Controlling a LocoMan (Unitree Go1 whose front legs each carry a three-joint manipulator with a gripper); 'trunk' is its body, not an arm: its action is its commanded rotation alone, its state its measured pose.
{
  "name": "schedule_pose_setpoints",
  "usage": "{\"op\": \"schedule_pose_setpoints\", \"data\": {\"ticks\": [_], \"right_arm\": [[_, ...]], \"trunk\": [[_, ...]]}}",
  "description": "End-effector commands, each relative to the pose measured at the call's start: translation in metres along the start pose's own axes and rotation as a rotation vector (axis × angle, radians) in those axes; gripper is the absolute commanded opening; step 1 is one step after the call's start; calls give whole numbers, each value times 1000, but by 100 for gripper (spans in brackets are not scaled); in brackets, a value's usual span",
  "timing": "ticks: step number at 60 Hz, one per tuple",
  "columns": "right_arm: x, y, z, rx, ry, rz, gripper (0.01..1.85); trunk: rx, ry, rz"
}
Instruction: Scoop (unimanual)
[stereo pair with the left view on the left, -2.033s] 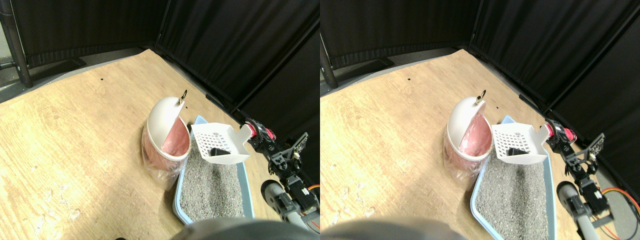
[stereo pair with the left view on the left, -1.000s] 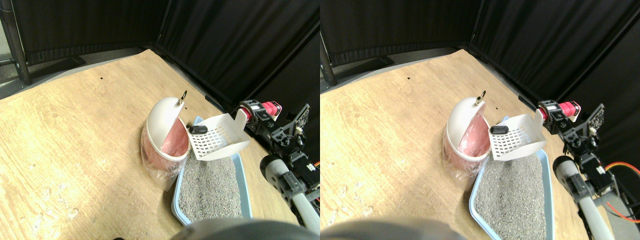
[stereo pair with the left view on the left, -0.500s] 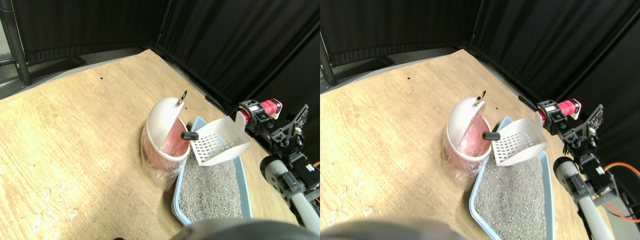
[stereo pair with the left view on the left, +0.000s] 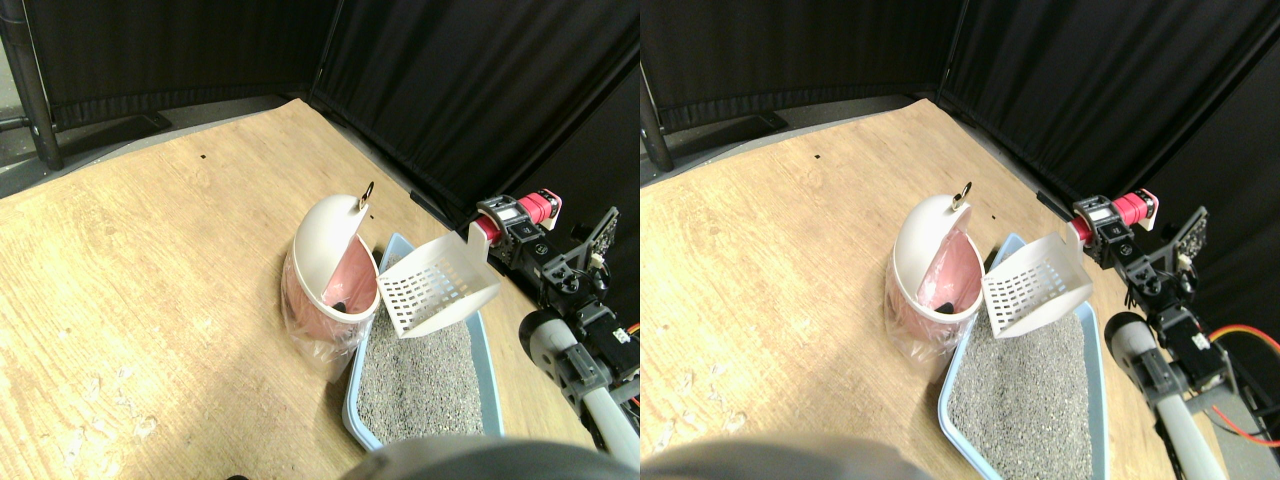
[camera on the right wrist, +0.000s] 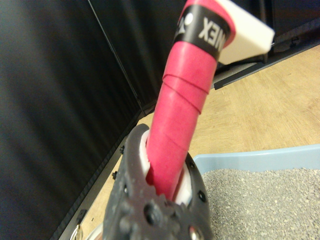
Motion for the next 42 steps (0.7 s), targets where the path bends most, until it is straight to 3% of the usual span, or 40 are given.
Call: {"op": "schedule_pose_setpoints", "data": {"ticks": [1, 16, 20, 23, 42], "right_arm": [[0, -5, 1, 56, -50, -36, 6], [-18, -23, -23, 247, -113, -126, 6], [-26, -29, -31, 272, -99, -166, 6], [-29, -33, -34, 305, -84, -201, 6], [-70, -63, -75, 517, -155, -363, 6]], "trunk": [[-2, -10, 26], [44, -1, -22], [62, 0, -39], [75, 4, -54], [169, 14, -170]]}}
